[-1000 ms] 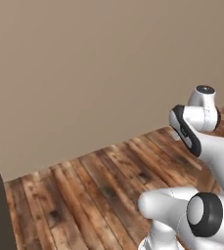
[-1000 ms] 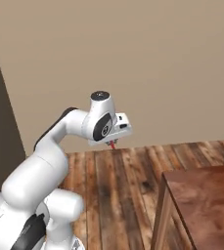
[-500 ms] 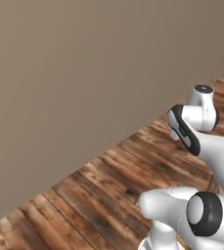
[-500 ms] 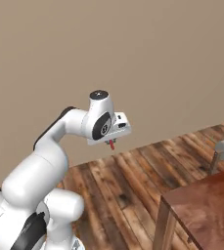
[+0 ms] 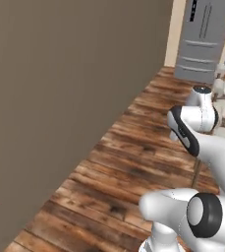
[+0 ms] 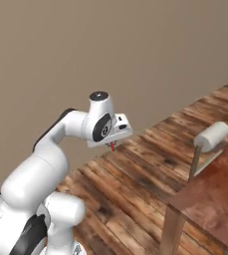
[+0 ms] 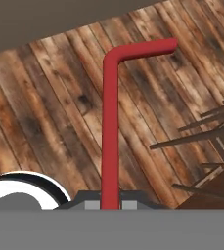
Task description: Take a straw from the drawer in front and place it inside the glass cup on the dining counter.
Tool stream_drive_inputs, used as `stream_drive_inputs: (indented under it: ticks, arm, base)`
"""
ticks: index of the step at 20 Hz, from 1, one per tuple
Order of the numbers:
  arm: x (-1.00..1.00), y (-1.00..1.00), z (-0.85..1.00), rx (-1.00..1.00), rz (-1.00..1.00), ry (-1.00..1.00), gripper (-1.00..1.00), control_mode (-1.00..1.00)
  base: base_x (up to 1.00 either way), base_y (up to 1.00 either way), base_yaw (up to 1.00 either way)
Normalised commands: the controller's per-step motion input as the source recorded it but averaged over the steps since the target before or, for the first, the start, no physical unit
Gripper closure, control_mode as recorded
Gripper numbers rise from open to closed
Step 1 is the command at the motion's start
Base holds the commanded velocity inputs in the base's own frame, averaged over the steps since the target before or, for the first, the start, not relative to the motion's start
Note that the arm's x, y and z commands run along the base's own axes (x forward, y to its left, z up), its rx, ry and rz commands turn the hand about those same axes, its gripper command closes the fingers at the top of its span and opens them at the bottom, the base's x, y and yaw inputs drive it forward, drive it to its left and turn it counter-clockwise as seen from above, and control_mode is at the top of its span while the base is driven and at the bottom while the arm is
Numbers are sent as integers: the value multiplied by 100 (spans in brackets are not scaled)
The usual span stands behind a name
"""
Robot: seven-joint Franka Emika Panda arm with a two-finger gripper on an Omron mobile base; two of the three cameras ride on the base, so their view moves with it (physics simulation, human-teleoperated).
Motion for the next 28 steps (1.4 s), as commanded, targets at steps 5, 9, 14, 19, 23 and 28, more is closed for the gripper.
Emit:
stream_drive_inputs:
  ticks: [5,9,14,19,23,28]
  arm:
    - [0,0,0,0,0,0,100,100]
    - [0,0,0,0,0,0,100,100]
    - [0,0,0,0,0,0,100,100]
    - [0,0,0,0,0,0,100,100]
    - [0,0,0,0,0,0,100,100]
    - [0,0,0,0,0,0,100,100]
  base:
    - [34,36,-64]
    - [47,52,-66]
    - [48,63,-65]
    - [41,54,-62]
    - [40,44,-60]
    - [43,52,-57]
